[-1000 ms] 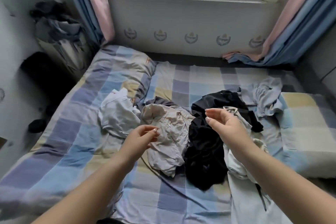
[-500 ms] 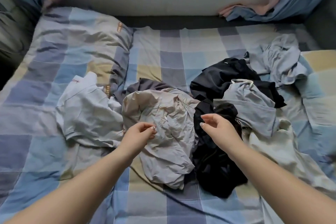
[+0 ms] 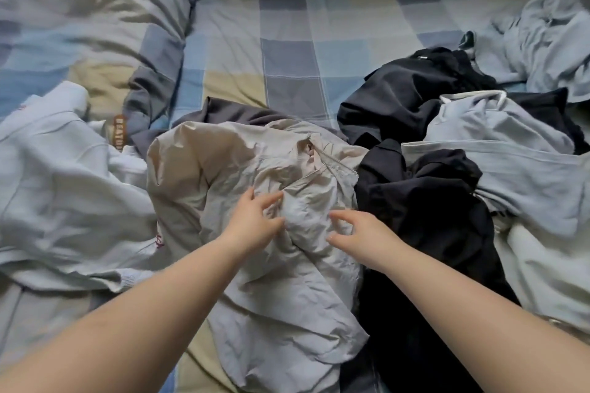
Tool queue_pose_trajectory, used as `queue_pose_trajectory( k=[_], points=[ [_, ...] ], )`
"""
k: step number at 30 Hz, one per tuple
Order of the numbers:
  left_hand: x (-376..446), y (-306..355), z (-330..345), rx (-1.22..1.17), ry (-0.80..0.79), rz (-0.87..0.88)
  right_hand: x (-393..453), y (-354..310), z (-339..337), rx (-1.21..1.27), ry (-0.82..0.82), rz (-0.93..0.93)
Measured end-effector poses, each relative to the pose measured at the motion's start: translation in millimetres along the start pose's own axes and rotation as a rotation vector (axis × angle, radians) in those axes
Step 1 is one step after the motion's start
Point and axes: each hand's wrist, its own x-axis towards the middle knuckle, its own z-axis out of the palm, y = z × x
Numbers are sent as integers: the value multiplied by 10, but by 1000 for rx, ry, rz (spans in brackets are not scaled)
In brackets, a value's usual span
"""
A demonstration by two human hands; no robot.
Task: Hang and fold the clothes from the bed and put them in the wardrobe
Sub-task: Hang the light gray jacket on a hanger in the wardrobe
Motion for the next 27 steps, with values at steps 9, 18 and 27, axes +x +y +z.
queue_pose_trajectory(
  k=[9, 18, 27],
  points=[
    [-234, -154, -46, -514, 390, -112, -224, -6, 222, 401, 330, 41],
    [-1335, 563, -608, -879, -51, -82, -1050, -690, -468, 630, 13, 58],
    [-2684, 1670, -1021, -528, -159, 207, -2185, -1446, -1460, 507, 44, -245]
  ],
)
